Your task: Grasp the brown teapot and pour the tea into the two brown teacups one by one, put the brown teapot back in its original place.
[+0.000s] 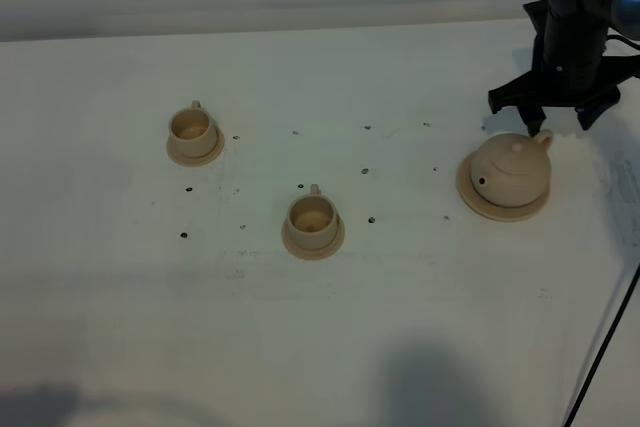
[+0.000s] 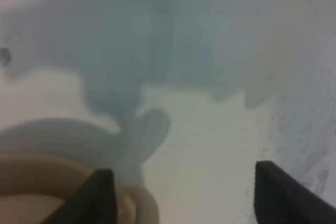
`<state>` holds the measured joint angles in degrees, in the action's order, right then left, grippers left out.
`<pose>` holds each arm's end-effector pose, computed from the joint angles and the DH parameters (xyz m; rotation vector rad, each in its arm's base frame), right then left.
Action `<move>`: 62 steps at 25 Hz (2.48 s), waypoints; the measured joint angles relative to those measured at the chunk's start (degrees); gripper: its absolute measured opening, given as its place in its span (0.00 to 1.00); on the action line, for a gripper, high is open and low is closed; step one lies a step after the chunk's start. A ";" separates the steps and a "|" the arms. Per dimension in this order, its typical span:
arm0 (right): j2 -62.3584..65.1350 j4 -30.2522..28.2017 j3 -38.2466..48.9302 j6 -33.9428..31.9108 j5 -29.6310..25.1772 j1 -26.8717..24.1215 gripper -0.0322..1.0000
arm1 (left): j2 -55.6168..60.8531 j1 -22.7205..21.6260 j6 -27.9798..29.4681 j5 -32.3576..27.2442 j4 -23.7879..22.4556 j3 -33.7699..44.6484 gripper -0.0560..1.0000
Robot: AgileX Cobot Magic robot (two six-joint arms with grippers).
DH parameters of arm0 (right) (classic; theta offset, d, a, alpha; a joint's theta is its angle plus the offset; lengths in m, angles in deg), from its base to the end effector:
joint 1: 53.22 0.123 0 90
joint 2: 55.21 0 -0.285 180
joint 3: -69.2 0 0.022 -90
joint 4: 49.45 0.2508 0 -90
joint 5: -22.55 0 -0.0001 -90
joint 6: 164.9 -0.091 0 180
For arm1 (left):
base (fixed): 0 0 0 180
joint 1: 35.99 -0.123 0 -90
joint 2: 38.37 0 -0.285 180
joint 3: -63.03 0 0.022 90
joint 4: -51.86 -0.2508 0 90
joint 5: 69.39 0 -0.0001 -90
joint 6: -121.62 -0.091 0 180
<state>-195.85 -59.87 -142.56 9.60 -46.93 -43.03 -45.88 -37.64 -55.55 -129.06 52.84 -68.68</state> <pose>0.4631 0.0676 0.1538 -0.2205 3.0715 -0.2558 -0.0053 -0.0015 0.2802 -0.0781 2.0139 -0.0335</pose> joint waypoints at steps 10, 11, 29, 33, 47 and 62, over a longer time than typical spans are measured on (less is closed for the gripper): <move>4.87 -0.65 8.45 -0.94 0.01 -1.84 0.59 | 0.00 0.00 0.00 0.00 0.00 0.00 0.55; 5.27 -0.65 9.29 -1.22 0.01 -1.86 0.59 | 0.00 0.00 0.00 0.00 0.00 0.00 0.55; 8.83 2.44 18.40 -3.01 -1.24 -1.92 0.57 | 0.00 0.00 0.00 0.00 0.00 0.00 0.55; 8.83 3.25 18.61 -3.01 -2.02 -1.05 0.57 | 0.00 0.00 0.00 0.00 0.00 0.00 0.55; 8.83 4.09 18.65 -2.68 -2.40 1.49 0.57 | 0.00 0.00 0.00 0.00 0.00 0.00 0.55; 13.94 3.52 18.67 -2.78 -0.49 -2.43 0.57 | 0.00 0.00 0.00 0.00 0.00 0.00 0.55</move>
<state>-181.91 -56.35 -123.89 6.82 -47.43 -45.46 -45.88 -37.64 -55.55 -129.06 52.84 -68.68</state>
